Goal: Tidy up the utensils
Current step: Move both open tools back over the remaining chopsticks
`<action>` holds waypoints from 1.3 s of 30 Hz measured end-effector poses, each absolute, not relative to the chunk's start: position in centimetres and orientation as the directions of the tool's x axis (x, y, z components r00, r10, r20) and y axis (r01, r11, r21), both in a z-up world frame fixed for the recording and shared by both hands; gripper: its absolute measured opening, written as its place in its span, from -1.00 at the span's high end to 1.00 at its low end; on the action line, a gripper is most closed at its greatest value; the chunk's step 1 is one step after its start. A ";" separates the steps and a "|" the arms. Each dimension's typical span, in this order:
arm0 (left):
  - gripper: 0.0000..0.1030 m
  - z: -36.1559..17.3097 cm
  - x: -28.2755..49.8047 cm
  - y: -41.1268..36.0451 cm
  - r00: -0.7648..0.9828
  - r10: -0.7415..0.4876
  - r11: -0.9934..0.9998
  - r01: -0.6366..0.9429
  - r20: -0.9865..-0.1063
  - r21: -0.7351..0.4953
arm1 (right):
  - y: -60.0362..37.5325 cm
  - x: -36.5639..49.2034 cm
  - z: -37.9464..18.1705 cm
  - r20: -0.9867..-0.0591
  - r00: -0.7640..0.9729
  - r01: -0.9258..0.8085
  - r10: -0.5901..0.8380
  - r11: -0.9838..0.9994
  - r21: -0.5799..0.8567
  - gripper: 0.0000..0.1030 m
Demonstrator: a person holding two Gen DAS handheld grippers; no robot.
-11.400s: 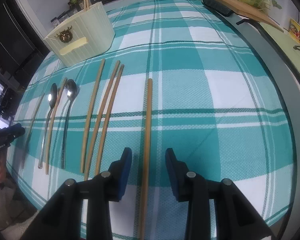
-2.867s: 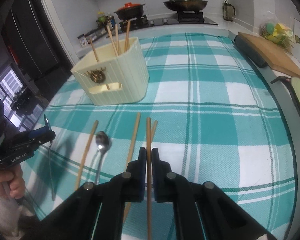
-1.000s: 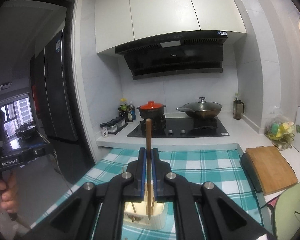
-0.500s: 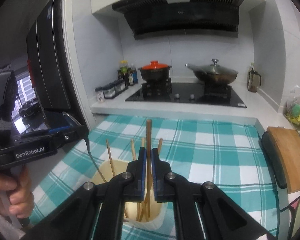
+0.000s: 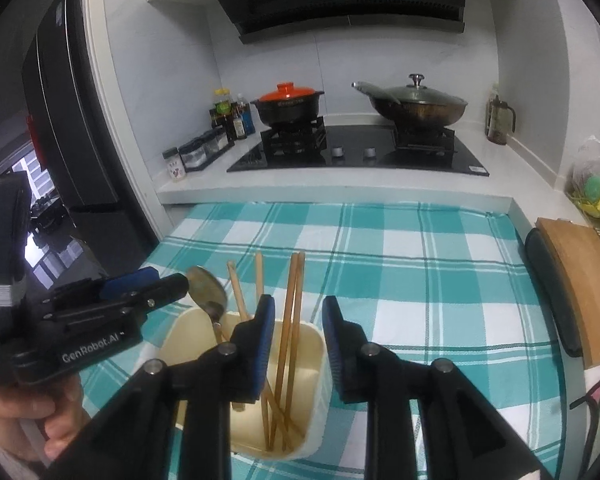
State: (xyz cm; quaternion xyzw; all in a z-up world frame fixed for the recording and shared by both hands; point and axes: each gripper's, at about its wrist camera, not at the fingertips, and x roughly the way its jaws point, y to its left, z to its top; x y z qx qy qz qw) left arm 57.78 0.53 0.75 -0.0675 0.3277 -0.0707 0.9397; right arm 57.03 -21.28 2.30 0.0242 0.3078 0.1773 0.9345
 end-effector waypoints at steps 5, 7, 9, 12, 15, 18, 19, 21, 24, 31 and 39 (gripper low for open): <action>-0.65 3.8 49.0 3.8 0.797 -0.180 0.984 0.150 -0.576 -0.099 | -24.3 50.7 6.7 -0.511 0.784 -0.334 0.353 0.933 0.132 0.26; -0.69 2.8 45.3 4.9 0.772 -0.184 0.982 0.172 -0.608 -0.078 | -25.6 47.4 7.0 -0.498 0.793 -0.341 0.351 0.933 0.115 0.15; -0.69 0.4 41.5 5.6 0.732 -0.169 0.983 0.177 -0.660 -0.055 | -26.6 44.2 6.4 -0.508 0.795 -0.342 0.330 0.937 0.073 0.15; -0.69 -4.3 36.0 5.8 0.684 -0.133 0.986 0.167 -0.717 -0.024 | -27.5 39.0 3.3 -0.528 0.809 -0.319 0.259 0.948 -0.023 0.15; -0.69 -8.8 31.2 5.3 0.670 -0.103 0.992 0.122 -0.735 -0.028 | -28.1 34.1 -1.3 -0.555 0.805 -0.297 0.211 0.952 -0.068 0.15; -0.69 -13.2 28.2 4.4 0.633 -0.149 0.988 0.060 -0.760 -0.143 | -28.5 29.9 -6.8 -0.594 0.788 -0.247 0.163 0.967 -0.062 0.15; -0.69 -14.5 27.6 3.9 0.619 -0.168 0.983 0.045 -0.767 -0.179 | -28.6 28.8 -8.6 -0.616 0.773 -0.230 0.152 0.972 -0.049 0.15; -0.68 -16.5 27.1 2.8 0.592 -0.174 0.980 0.029 -0.787 -0.195 | -28.5 27.1 -11.4 -0.646 0.749 -0.206 0.145 0.978 -0.019 0.16; -0.68 -17.6 26.2 1.0 0.577 -0.140 0.990 0.066 -0.805 -0.125 | -28.4 25.1 -14.2 -0.670 0.730 -0.153 0.133 0.988 0.029 0.16; -0.69 -17.5 25.9 0.3 0.584 -0.176 0.983 0.071 -0.792 -0.166 | -28.3 22.9 -16.2 -0.678 0.718 -0.122 0.158 0.987 0.101 0.16; -0.69 -18.6 25.8 -0.4 0.565 -0.180 0.982 0.052 -0.805 -0.183 | -27.4 23.1 -16.4 -0.670 0.725 -0.116 0.159 0.987 0.109 0.16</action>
